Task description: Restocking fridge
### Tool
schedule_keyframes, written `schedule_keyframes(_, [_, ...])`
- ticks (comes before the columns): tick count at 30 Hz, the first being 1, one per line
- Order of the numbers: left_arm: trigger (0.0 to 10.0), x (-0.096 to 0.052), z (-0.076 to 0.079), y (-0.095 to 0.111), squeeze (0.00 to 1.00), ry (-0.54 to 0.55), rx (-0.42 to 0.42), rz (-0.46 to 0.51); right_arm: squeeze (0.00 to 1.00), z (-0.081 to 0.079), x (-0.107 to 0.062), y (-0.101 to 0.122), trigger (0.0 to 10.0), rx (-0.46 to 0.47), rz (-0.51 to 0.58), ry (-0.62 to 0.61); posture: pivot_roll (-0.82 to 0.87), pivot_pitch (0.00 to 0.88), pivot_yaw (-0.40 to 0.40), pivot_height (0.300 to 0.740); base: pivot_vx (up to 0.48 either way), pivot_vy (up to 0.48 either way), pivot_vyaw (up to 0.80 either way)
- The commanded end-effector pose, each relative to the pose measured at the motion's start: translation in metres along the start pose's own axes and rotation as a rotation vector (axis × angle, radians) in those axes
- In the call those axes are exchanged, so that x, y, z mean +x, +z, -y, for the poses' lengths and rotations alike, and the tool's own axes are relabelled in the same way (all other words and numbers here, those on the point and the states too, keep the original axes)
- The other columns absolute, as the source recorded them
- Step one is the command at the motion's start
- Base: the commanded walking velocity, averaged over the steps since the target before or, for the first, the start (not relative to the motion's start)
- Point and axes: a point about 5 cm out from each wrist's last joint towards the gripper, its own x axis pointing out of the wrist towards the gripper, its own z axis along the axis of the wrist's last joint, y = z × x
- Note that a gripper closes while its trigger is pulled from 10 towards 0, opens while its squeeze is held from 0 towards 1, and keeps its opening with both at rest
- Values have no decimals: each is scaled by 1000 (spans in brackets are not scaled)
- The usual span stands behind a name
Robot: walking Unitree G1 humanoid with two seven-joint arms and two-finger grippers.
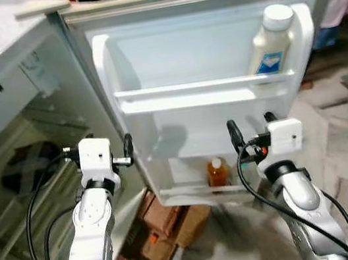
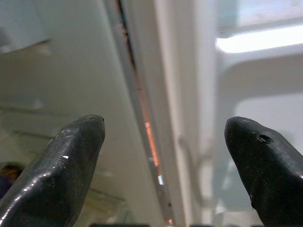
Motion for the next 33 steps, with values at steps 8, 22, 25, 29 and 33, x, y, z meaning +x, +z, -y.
schedule_keyframes(8, [10000, -4, 4, -4, 0, -14, 17, -27, 0, 20, -23, -32, 10000, 43, -270, -66, 34, 0, 32, 740, 0, -224, 0])
schedule_keyframes(22, [10000, -5, 3, -4, 0, -18, 22, -36, 0, 11, -19, -22, 10000, 41, -242, -24, 32, 0, 34, 740, 0, -444, 0])
schedule_keyframes(25, [10000, -5, 5, -4, 0, -19, 23, -36, 0, 8, -10, -14, 10000, 17, -193, 34, 33, 0, 34, 740, 0, -433, 502])
schedule_keyframes(29, [10000, -6, 6, -4, 0, -24, 20, -39, 0, 4, -7, -16, 10000, 13, -204, 62, 34, 0, 34, 740, 0, -429, 794])
schedule_keyframes(33, [10000, -7, 6, -5, 0, -26, 22, -43, 0, 2, -1, -14, 10000, -11, -188, 104, 40, 0, 36, 740, 0, -421, 794])
